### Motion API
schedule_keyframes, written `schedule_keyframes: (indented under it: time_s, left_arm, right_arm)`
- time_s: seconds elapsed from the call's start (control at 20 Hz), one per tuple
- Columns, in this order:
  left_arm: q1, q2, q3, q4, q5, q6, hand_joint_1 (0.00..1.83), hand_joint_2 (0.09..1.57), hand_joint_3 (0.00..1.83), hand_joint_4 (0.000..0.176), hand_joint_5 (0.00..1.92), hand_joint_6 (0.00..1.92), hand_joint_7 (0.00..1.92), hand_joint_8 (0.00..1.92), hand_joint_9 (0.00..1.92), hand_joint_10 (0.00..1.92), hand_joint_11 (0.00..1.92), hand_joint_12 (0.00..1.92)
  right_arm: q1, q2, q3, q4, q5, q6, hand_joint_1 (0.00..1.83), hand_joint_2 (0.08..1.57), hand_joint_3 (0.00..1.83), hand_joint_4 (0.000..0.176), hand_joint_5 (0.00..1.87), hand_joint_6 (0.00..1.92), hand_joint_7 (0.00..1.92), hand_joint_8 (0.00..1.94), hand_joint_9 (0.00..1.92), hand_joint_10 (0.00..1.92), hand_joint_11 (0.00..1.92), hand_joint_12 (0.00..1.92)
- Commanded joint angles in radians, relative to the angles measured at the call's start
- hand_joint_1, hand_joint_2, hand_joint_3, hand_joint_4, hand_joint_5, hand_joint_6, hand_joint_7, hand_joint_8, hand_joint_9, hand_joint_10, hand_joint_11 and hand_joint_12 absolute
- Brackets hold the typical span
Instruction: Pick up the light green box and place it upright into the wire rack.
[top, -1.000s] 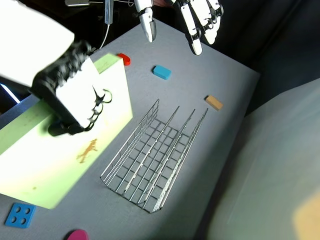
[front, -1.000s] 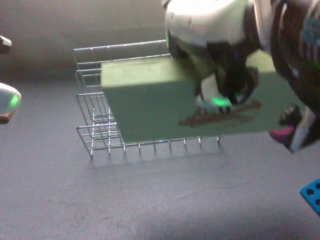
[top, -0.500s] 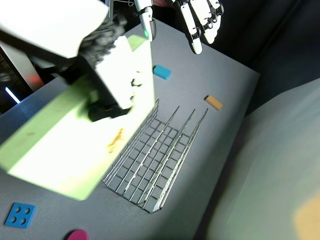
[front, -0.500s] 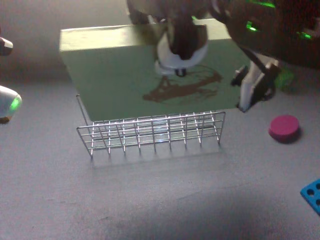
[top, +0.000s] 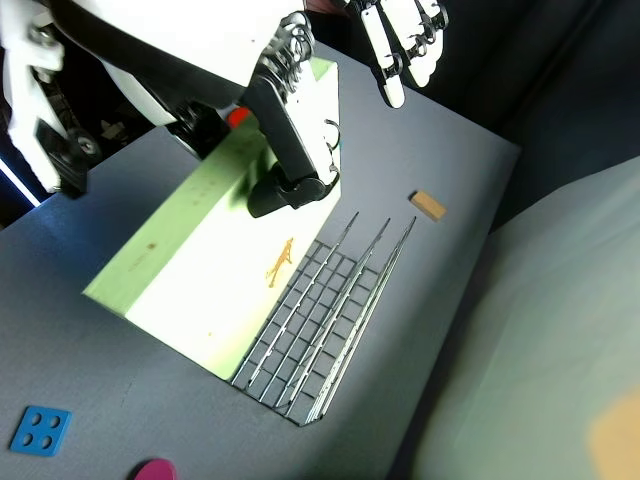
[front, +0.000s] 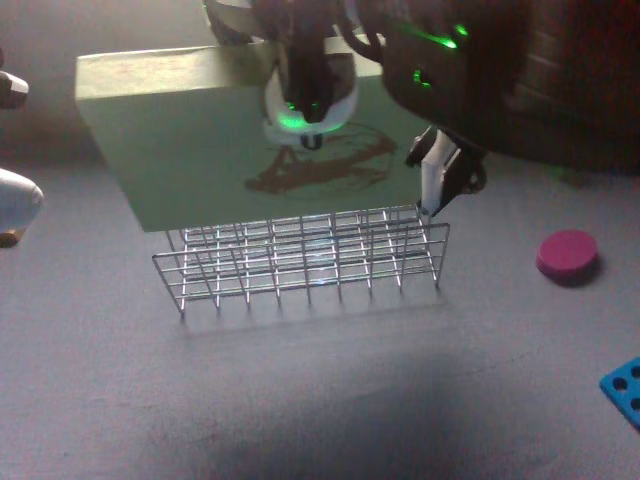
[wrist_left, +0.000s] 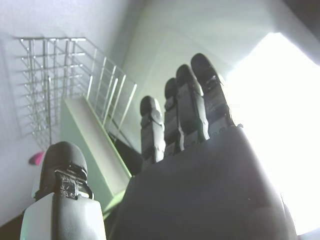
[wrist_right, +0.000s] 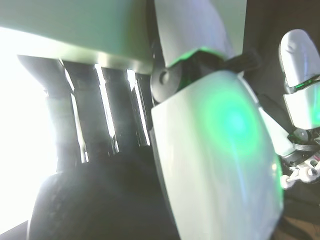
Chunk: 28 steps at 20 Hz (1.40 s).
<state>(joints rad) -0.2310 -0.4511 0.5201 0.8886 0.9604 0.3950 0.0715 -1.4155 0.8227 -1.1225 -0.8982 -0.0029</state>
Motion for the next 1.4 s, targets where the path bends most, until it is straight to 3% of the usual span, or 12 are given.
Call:
schedule_keyframes:
  time_s: [0.0,0.2,1.35]
  left_arm:
    - [-0.011,0.0,-0.001,0.073,-0.044,0.004,0.27,1.17,0.0,0.129,0.21,0.0,0.18,0.01,0.19,0.0,0.0,0.58]
    - [-0.012,0.0,0.001,0.044,-0.04,0.041,0.27,1.17,0.0,0.129,0.22,0.0,0.18,0.0,0.19,0.0,0.0,0.61]
    - [-0.018,-0.001,0.007,0.044,-0.031,0.035,0.26,1.18,0.0,0.129,0.23,0.0,0.18,0.0,0.17,0.0,0.0,0.58]
  right_arm:
    - [0.006,-0.006,0.01,-0.091,0.036,0.002,1.22,1.15,0.0,0.0,0.84,1.1,1.0,1.12,0.84,1.19,0.76,1.52]
    - [-0.013,-0.043,0.052,-0.102,0.04,0.027,1.22,1.15,0.0,0.0,0.84,1.09,1.0,1.12,0.84,1.19,0.75,1.51]
    - [-0.144,-0.112,0.216,-0.046,0.162,0.007,1.22,1.16,0.0,0.0,0.84,1.07,0.98,1.17,0.8,1.22,0.7,1.55]
